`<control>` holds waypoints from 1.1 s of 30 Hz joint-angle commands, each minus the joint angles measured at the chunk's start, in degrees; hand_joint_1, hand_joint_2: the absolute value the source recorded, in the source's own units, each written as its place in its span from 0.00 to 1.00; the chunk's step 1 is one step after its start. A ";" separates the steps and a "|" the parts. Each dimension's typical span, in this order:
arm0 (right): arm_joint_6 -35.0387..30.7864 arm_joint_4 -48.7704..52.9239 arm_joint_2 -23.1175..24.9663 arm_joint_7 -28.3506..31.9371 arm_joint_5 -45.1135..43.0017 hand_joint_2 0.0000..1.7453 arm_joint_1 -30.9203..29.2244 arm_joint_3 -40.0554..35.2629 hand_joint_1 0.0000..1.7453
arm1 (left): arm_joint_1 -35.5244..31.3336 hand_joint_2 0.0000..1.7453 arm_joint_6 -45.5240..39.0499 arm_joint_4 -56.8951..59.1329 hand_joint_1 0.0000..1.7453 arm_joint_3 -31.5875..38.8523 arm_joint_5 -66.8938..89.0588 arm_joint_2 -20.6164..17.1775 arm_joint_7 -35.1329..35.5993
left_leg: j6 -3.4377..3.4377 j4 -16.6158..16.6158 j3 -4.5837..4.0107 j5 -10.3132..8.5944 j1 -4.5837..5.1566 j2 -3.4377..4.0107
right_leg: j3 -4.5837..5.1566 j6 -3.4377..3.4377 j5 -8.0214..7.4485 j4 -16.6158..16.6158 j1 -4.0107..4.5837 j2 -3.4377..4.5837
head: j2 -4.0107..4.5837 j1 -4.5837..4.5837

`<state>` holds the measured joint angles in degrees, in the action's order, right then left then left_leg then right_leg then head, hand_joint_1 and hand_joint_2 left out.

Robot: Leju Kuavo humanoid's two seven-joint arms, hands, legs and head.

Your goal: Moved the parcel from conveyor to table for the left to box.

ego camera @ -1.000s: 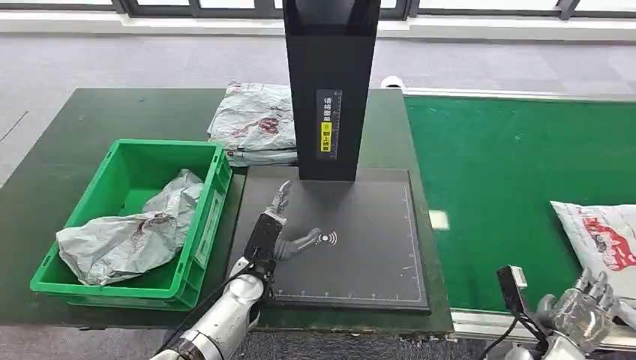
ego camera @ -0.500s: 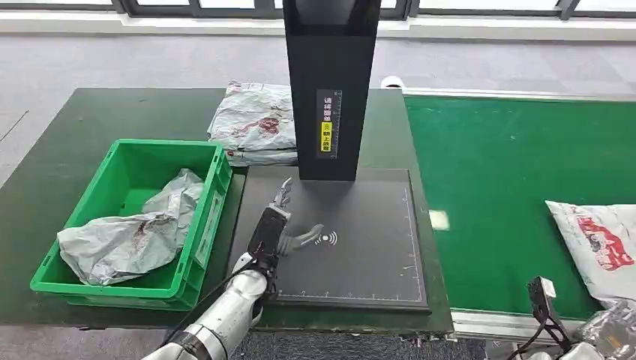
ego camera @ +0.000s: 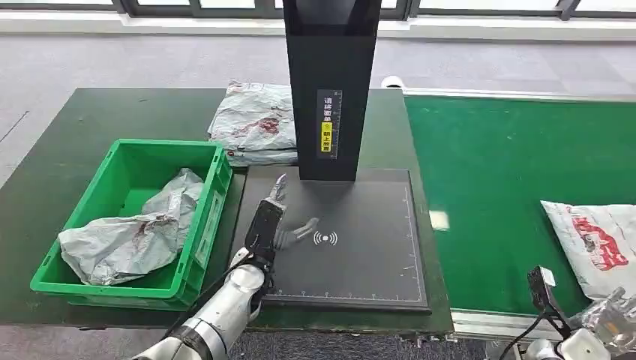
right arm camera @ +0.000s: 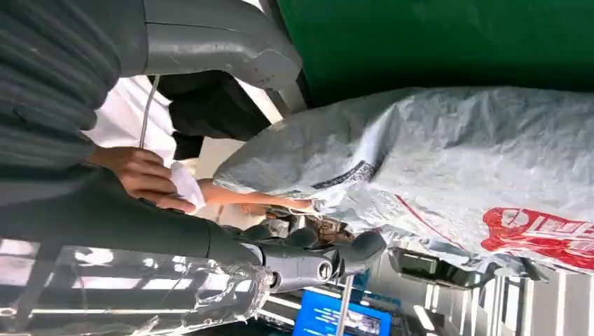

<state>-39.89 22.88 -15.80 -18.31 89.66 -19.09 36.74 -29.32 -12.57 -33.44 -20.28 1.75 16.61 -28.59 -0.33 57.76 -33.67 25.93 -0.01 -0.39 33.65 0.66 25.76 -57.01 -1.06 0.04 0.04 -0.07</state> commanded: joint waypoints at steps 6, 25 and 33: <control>6.38 -5.94 0.18 -6.91 0.34 1.00 -3.62 -2.77 1.00 | 2.70 1.00 -0.12 -2.98 0.00 4.63 0.70 -2.47 1.51 | -0.03 -0.09 0.15 0.05 -0.04 0.25 | -0.11 -0.06 -0.04 0.10 0.05 0.22 | 0.00 0.00; 0.64 -0.09 6.97 10.62 -8.79 1.00 -8.37 -2.52 1.00 | 6.26 1.00 -0.90 -9.19 0.00 9.64 2.54 -3.62 2.83 | -0.06 -0.07 0.12 0.06 -0.06 0.60 | -0.03 -0.08 -0.15 0.06 0.07 0.55 | 0.00 0.00; 4.48 24.87 16.04 24.46 -29.95 1.00 -5.68 -22.07 1.00 | 5.56 1.00 0.12 -9.01 0.00 11.60 5.04 -2.39 2.55 | -0.11 -0.02 -0.01 -0.07 -0.07 0.37 | 0.09 -0.06 -0.11 -0.13 0.06 0.34 | 0.00 0.00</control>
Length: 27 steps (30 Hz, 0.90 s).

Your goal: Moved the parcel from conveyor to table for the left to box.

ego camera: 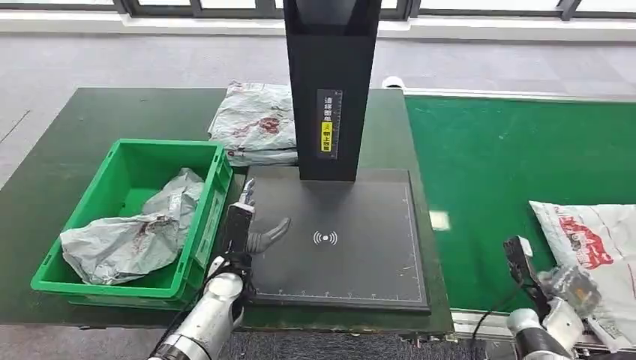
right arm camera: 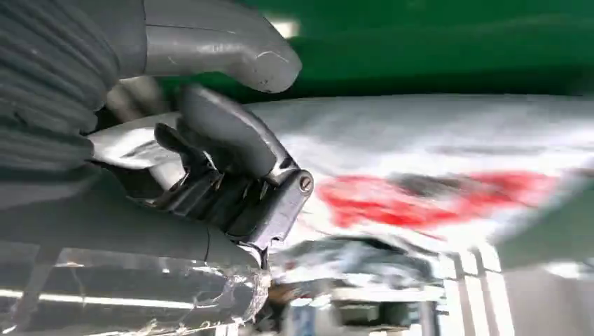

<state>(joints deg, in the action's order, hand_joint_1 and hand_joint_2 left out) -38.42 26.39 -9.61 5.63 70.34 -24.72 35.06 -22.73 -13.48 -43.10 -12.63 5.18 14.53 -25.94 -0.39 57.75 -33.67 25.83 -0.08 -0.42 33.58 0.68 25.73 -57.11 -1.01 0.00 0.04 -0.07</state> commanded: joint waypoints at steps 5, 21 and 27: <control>0.46 19.10 7.76 -6.45 -6.00 1.00 0.59 -24.68 0.00 | -0.97 1.00 1.15 0.81 0.00 3.78 2.21 0.33 -0.29 | -0.06 -0.10 0.18 0.03 -0.08 0.44 | 0.01 -0.11 -0.10 0.14 0.09 0.40 | 0.00 0.00; 0.74 0.29 -3.74 -22.43 4.56 1.00 1.90 -17.24 0.00 | -3.73 1.00 2.49 4.18 0.00 3.14 1.95 0.73 -0.32 | -0.02 -0.05 0.09 -0.06 -0.03 -0.34 | -0.12 -0.04 0.02 0.19 0.05 -0.31 | 0.00 0.00; 7.26 -8.12 -8.78 -29.05 7.56 1.00 2.16 -13.73 0.00 | -4.72 1.00 3.36 6.39 0.00 2.44 1.45 1.25 -1.15 | 0.01 -0.07 0.11 -0.06 -0.06 -0.58 | -0.24 -0.02 0.04 0.26 0.07 -0.57 | 0.00 0.00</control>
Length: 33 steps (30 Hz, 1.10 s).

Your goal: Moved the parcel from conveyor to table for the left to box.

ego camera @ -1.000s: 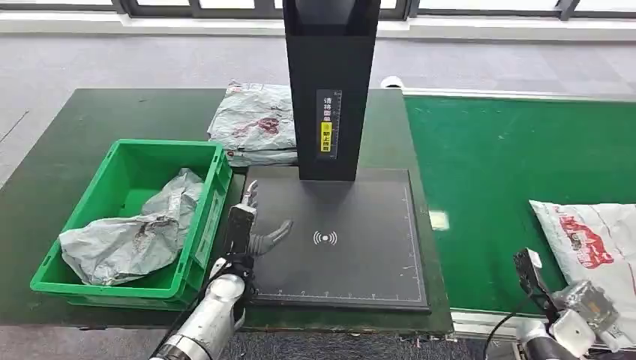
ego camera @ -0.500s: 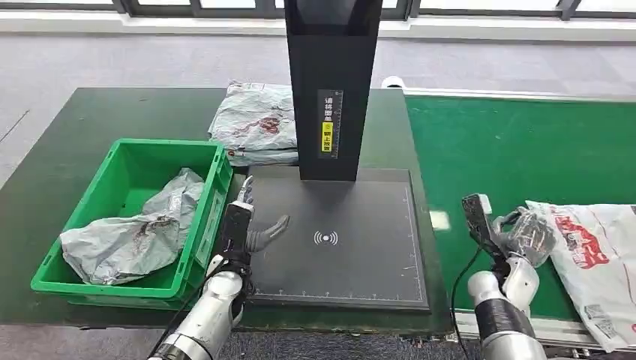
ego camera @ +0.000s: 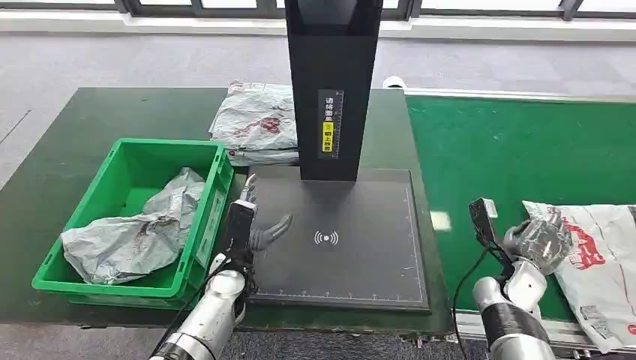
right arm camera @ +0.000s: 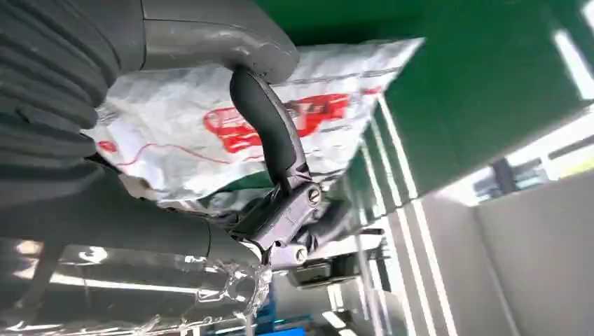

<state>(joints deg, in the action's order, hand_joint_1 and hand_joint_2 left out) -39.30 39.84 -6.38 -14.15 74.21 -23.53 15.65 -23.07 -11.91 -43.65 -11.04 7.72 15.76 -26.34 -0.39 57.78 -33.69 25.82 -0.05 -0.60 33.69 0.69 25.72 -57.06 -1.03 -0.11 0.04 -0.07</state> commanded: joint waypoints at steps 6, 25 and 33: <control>19.04 -25.06 -14.31 -16.17 5.77 1.00 0.63 7.09 0.00 | -4.78 1.00 2.09 7.67 0.00 0.34 -1.94 -0.34 -0.92 | 0.05 0.00 0.01 0.06 0.03 -0.19 | -0.14 -0.03 0.04 0.10 -0.02 -0.17 | 0.00 0.00; 18.44 -24.32 -11.17 -8.49 4.56 1.00 -3.61 12.57 1.00 | -1.63 1.00 0.78 3.41 0.00 0.33 -2.95 -2.26 -1.25 | 0.24 0.05 0.10 0.07 -0.07 -0.07 | -0.50 0.20 -0.06 0.34 0.07 -0.08 | 0.00 -0.02; 16.70 -16.73 1.30 24.58 -5.97 1.00 -10.06 13.79 1.00 | -1.30 1.00 -2.23 1.35 0.00 1.68 -1.78 -3.47 -1.27 | 0.21 0.07 0.06 0.13 -0.09 0.50 | -0.23 0.22 -0.22 0.28 0.10 0.50 | 0.00 -0.02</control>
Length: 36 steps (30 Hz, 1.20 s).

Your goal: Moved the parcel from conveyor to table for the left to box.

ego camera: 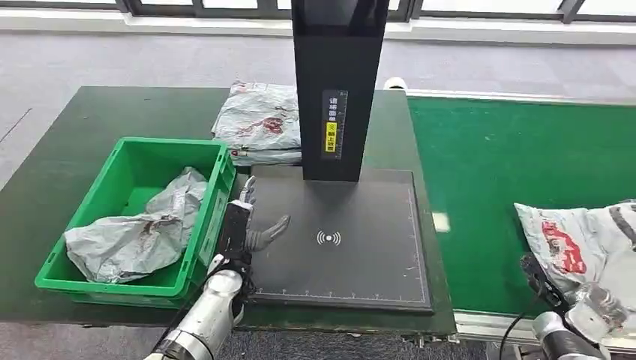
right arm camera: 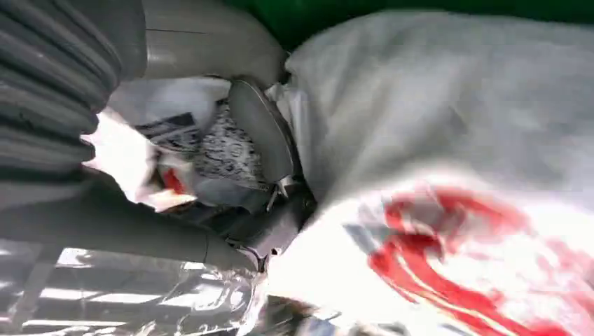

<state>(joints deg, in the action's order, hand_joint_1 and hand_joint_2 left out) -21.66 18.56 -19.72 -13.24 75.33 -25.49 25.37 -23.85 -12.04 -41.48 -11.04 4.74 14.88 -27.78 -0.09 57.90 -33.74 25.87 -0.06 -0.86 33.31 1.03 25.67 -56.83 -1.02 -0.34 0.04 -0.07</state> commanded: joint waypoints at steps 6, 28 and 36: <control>-0.18 14.91 19.73 26.08 -16.61 1.00 -5.57 -9.66 1.00 | 0.38 1.00 -2.45 -2.60 0.00 2.65 2.86 -2.21 0.46 | -0.22 -0.11 0.08 -0.05 -0.10 1.04 | 0.35 -0.23 -0.20 -0.18 0.09 1.01 | 0.00 0.00; 15.34 45.31 25.72 23.97 -36.31 1.00 8.35 -69.31 1.00 | -4.23 1.00 -1.08 1.59 0.00 -3.27 2.84 -0.75 -1.61 | -0.59 -0.16 -0.13 -0.14 -0.29 0.47 | 0.65 -0.63 -0.02 -0.28 0.28 0.43 | 0.00 0.00; 14.47 40.93 24.11 22.62 -35.61 1.00 7.19 -68.19 0.00 | -2.91 1.00 -1.74 1.22 0.00 -3.90 1.06 -1.63 -3.49 | -0.61 -0.23 -0.05 -0.13 -0.25 0.58 | 0.57 -0.63 -0.06 -0.19 0.24 0.55 | 0.02 0.00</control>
<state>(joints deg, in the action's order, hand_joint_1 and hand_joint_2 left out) -6.36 63.43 8.00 10.93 39.39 -15.86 -39.36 -25.04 -13.46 -44.15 -12.50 6.53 15.17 -30.86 -0.72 57.83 -34.04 25.73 -0.27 -0.30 34.16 0.44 25.62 -57.21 -0.83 0.24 0.06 -0.07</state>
